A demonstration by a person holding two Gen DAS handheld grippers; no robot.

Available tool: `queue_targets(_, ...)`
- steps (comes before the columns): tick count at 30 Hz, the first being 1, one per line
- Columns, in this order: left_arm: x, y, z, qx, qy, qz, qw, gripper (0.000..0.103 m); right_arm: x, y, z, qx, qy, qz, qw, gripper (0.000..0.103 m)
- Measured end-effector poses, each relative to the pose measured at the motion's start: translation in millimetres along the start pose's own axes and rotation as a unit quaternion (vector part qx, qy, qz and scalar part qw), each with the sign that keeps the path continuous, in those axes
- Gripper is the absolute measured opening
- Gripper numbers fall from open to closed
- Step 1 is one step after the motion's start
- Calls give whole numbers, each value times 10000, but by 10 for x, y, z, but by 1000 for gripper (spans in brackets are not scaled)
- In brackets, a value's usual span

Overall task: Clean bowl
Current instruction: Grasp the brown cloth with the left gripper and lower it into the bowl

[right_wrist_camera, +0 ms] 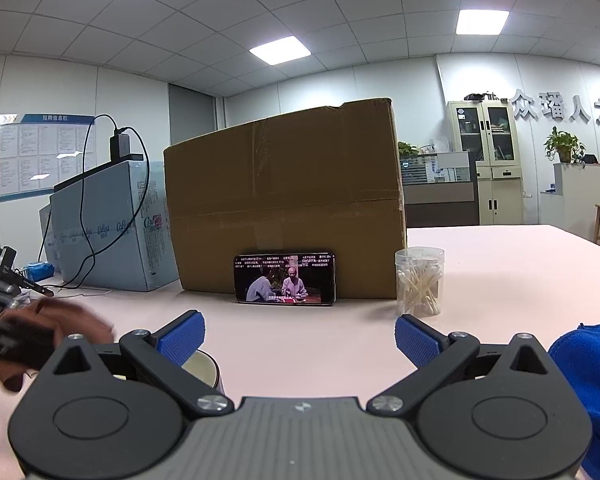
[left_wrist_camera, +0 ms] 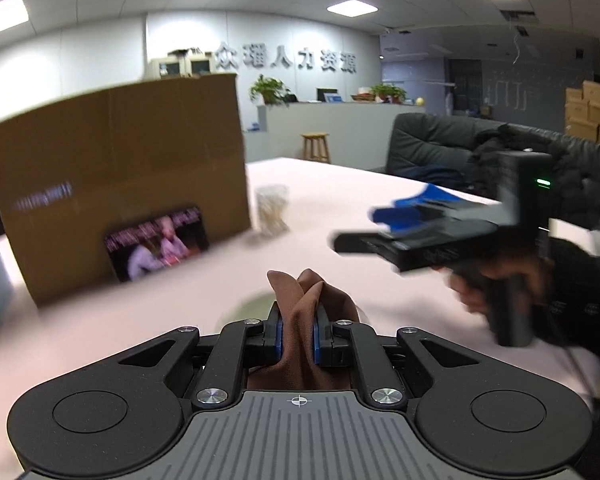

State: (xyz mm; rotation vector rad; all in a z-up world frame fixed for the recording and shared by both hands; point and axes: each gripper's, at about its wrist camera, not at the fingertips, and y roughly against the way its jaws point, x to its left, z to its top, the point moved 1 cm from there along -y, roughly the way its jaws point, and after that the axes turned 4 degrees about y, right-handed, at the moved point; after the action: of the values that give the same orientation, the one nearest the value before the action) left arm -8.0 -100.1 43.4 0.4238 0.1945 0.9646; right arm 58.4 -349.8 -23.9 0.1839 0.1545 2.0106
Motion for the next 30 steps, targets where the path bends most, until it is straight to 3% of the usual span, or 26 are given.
queue_targets(3,70,-218,85,286,-127,-96,9995,12,-11,3,0,5,-43,21,10000,103)
queue_targets(8,97,-611,106,1188,-310,-329,9919,14,-47,0,-4,31,-133,26,9999,103)
queue_targets(10,76,-704,104,1379,-387,-414,9888,20,-68,-9,-9,61,-192,35,9998,103)
queue_targets(12,86,-773,109,1499,-427,-416,9869,34,-87,-17,-13,92,-248,36,9996,103)
queue_targets(15,126,-815,122,1620,-399,-437,9850,43,-133,-29,-23,133,-385,21,9992,103)
queue_targets(21,170,-807,168,1906,-529,-466,9791,43,-193,-57,-31,231,-565,-13,9981,103)
queue_targets(30,155,-1088,201,2822,-719,-751,9537,42,-255,-97,-60,349,-764,-85,9964,103)
